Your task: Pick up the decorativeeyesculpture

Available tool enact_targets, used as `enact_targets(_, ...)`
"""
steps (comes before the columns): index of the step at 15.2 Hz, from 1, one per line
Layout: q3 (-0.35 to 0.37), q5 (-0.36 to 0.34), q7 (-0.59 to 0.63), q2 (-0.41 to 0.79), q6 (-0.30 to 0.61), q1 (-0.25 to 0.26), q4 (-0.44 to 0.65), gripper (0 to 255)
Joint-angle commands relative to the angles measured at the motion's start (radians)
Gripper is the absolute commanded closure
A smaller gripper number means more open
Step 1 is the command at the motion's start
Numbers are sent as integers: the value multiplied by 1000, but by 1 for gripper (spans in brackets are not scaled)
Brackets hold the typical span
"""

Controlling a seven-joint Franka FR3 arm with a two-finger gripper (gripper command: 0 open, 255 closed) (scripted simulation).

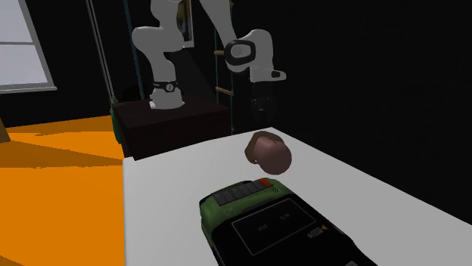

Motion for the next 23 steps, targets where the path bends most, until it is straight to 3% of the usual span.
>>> enact_targets(1, -14, -18, 18, 29, 16, 14, 14, 0)
enact_targets(6, -40, -44, 49, 76, 46, 34, 32, 0)
enact_targets(7, -40, -44, 48, 75, 46, 33, 31, 255)
enact_targets(16, -40, -44, 49, 76, 46, 34, 32, 255)
enact_targets(23, 11, 10, -12, -15, -14, -6, -1, 255)
